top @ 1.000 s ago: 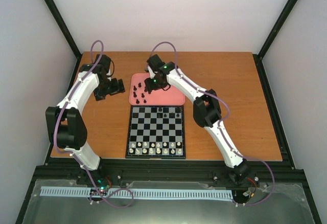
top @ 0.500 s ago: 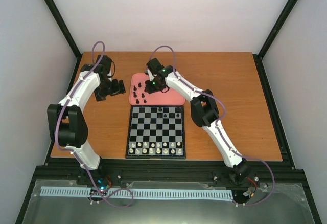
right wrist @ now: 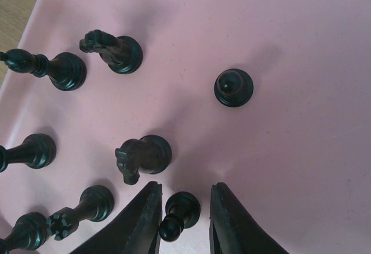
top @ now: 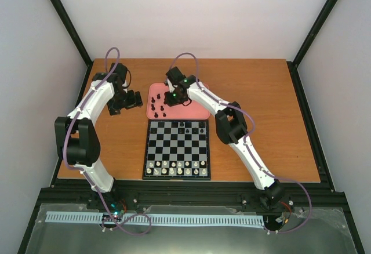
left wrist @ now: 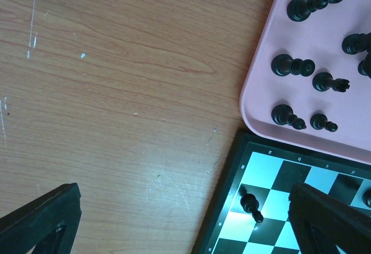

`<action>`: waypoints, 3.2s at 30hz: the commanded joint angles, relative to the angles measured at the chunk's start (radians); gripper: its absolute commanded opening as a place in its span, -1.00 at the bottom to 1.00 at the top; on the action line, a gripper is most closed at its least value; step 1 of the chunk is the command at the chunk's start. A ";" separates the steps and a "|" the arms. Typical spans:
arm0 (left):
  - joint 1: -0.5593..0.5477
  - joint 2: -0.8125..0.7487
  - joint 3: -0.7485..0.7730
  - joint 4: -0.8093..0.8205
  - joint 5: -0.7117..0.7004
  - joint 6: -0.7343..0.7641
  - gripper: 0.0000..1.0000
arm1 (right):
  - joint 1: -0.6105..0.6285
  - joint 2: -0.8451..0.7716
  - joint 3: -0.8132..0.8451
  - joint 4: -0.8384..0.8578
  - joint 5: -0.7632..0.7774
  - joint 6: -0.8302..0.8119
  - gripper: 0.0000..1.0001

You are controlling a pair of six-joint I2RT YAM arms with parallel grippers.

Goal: Set up the chess pieces on the board
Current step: Pick up the chess piece from the storage box, then place the chess piece on the chessboard.

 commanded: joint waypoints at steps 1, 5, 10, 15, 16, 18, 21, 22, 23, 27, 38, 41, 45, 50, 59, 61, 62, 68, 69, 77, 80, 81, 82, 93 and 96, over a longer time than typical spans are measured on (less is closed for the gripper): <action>-0.001 0.010 0.036 -0.005 0.004 -0.006 1.00 | 0.002 0.022 0.035 0.010 -0.003 0.004 -0.53; -0.002 0.013 0.036 -0.005 0.006 -0.005 1.00 | 0.002 0.024 0.040 0.012 -0.002 0.005 -0.65; 0.000 0.012 0.038 -0.005 0.008 -0.006 1.00 | 0.002 0.020 0.041 0.006 0.009 0.002 -0.78; -0.001 0.009 0.038 -0.004 0.011 -0.006 1.00 | 0.002 -0.009 0.036 -0.006 0.037 -0.009 -0.84; -0.001 0.007 0.037 -0.005 0.011 -0.007 1.00 | 0.002 -0.017 0.036 -0.008 0.044 -0.013 -0.85; -0.001 0.005 0.037 -0.005 0.011 -0.006 1.00 | 0.002 -0.045 0.036 -0.017 0.055 -0.019 -0.87; -0.001 -0.004 0.036 -0.004 0.011 -0.007 1.00 | 0.005 -0.101 0.023 -0.038 0.047 -0.025 -0.88; -0.001 -0.005 0.035 -0.004 0.010 -0.006 1.00 | 0.007 -0.126 0.008 -0.043 0.039 -0.026 -0.89; -0.001 -0.008 0.034 -0.004 0.010 -0.006 1.00 | 0.011 -0.156 -0.015 -0.043 0.036 -0.027 -0.88; -0.001 -0.015 0.031 -0.001 0.015 -0.008 1.00 | 0.049 -0.282 -0.142 -0.046 0.015 -0.035 -0.89; -0.001 -0.041 0.014 0.011 0.031 -0.012 1.00 | 0.164 -0.543 -0.611 0.031 -0.020 0.019 -0.89; -0.001 -0.042 0.010 0.013 0.039 -0.014 1.00 | 0.181 -0.553 -0.660 0.057 -0.012 0.030 -0.88; -0.002 -0.045 0.011 0.012 0.038 -0.014 1.00 | 0.181 -0.545 -0.689 0.080 0.018 0.039 -0.88; -0.002 -0.052 0.002 0.013 0.034 -0.012 1.00 | 0.180 -0.514 -0.689 0.081 0.020 0.047 -0.88; -0.001 -0.054 -0.001 0.013 0.024 -0.011 1.00 | 0.180 -0.476 -0.675 0.074 0.026 0.038 -0.87; -0.002 -0.053 -0.002 0.013 0.019 -0.009 1.00 | 0.179 -0.475 -0.683 0.074 0.028 0.036 -0.87; -0.001 -0.053 -0.002 0.013 0.019 -0.009 1.00 | 0.177 -0.474 -0.685 0.073 0.030 0.035 -0.87; 0.000 -0.046 0.000 0.013 0.020 -0.009 0.99 | 0.172 -0.466 -0.685 0.074 0.039 0.031 -0.86; -0.002 -0.045 -0.001 0.014 0.020 -0.009 1.00 | 0.171 -0.465 -0.691 0.075 0.039 0.031 -0.86; -0.001 -0.043 -0.002 0.015 0.023 -0.010 1.00 | 0.168 -0.449 -0.691 0.080 0.049 0.026 -0.85; -0.001 -0.041 -0.002 0.015 0.024 -0.009 1.00 | 0.166 -0.444 -0.688 0.079 0.049 0.024 -0.85; -0.001 -0.041 -0.001 0.015 0.024 -0.009 1.00 | 0.165 -0.444 -0.688 0.079 0.049 0.023 -0.84; -0.001 -0.041 -0.001 0.015 0.025 -0.009 1.00 | 0.165 -0.443 -0.688 0.078 0.051 0.023 -0.84; -0.001 -0.044 -0.004 0.016 0.029 -0.009 1.00 | 0.163 -0.438 -0.691 0.073 0.067 0.020 -0.76; -0.001 -0.045 -0.005 0.016 0.030 -0.009 1.00 | 0.162 -0.435 -0.689 0.074 0.072 0.018 -0.75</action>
